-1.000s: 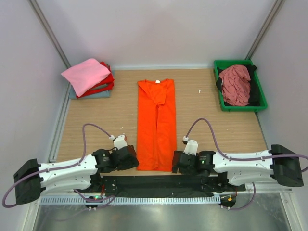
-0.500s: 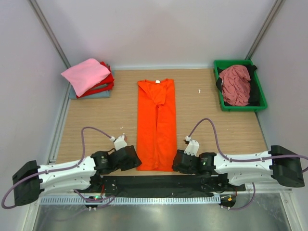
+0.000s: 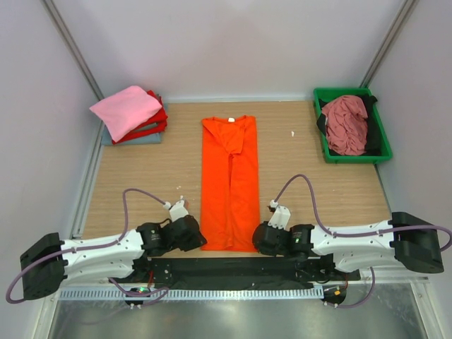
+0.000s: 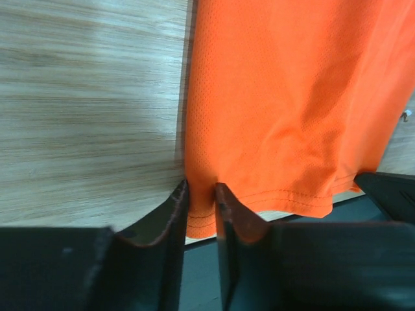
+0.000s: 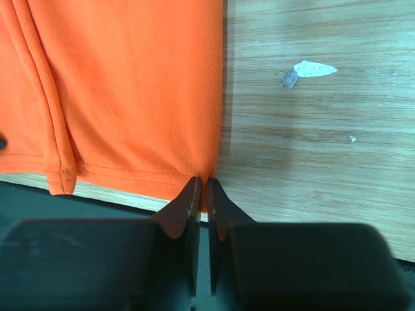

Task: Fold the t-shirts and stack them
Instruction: Fold the tshirt

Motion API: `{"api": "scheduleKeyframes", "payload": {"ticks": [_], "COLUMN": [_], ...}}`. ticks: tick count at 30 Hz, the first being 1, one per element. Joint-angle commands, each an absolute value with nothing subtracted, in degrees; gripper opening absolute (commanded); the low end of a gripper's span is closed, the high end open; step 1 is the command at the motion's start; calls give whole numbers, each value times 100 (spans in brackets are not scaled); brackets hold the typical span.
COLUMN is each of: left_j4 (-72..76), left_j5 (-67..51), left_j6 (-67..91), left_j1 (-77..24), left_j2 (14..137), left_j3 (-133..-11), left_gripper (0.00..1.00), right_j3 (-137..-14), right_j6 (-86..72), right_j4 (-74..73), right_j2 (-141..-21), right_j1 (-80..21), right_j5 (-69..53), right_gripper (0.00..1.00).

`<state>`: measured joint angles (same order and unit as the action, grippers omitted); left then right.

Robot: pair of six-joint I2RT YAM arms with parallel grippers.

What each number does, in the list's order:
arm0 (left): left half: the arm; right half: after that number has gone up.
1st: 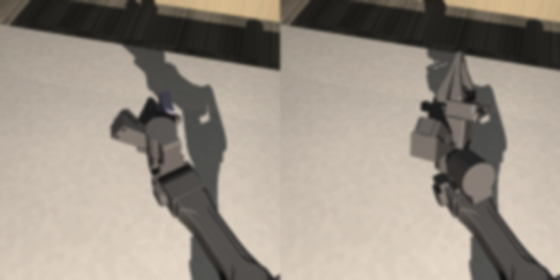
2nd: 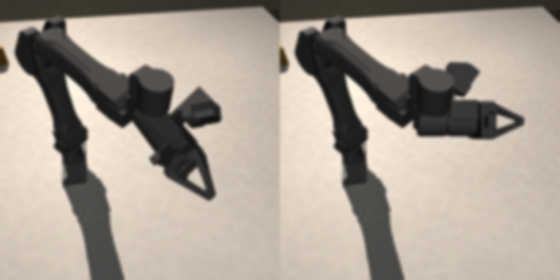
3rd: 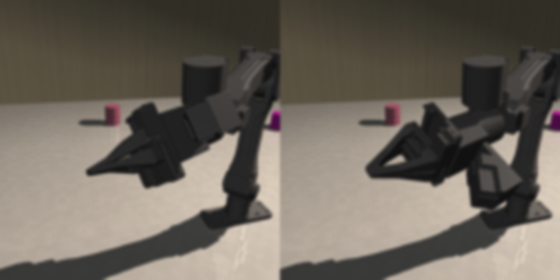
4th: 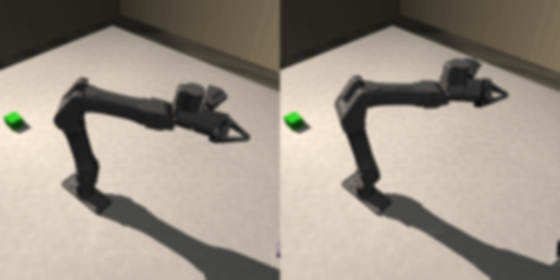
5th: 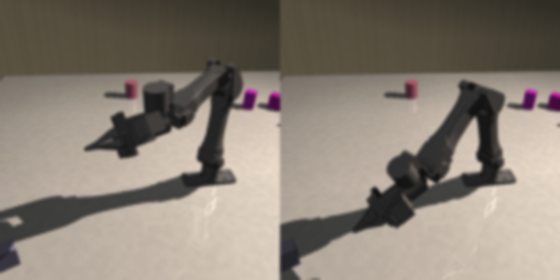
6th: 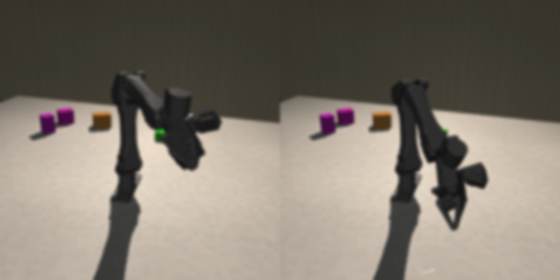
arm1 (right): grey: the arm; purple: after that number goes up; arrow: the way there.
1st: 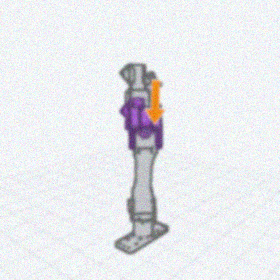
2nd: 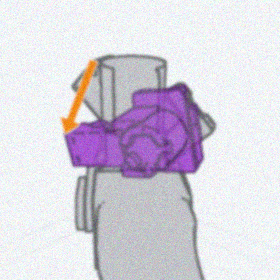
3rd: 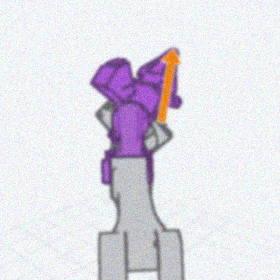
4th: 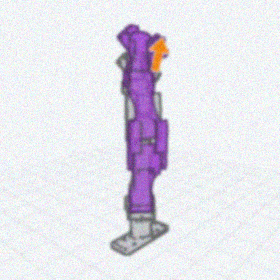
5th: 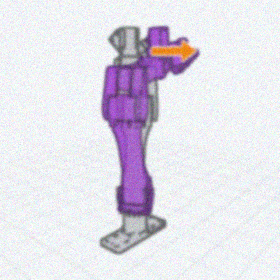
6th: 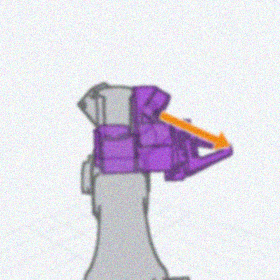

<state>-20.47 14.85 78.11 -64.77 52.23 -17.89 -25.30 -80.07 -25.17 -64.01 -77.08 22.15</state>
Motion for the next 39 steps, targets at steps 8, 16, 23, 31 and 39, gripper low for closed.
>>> {"api": "scheduleKeyframes", "payload": {"ticks": [8,16,23,31,39], "left_j4": [-2056,-3092,-4420,-4553,-4491], "left_j5": [1398,1458,1784,1214,660], "left_j6": [7778,7884,7349,6286,5274], "left_j1": [-6557,-6609,-6470,-5266,-4114], "left_j2": [5256,5212,5764,6433,7689], "left_j3": [-1740,-2433,-4101,-5149,-6178], "left_gripper": [0,0,2,3,1], "right_j3": [-2531,-3145,-4279,-5088,-5906], "right_j6": [-8068,-7946,-7288,-5636,-4448], "right_j4": [-2706,-3532,-4235,-4035,-3745], "right_j2": [-6170,-5941,-6169,-6345,-7294], "right_j1": [-7761,-7831,-7682,-5875,-4730], "right_j5": [2426,2697,3155,2541,2057], "right_gripper": [1,1,2,2,1]}}
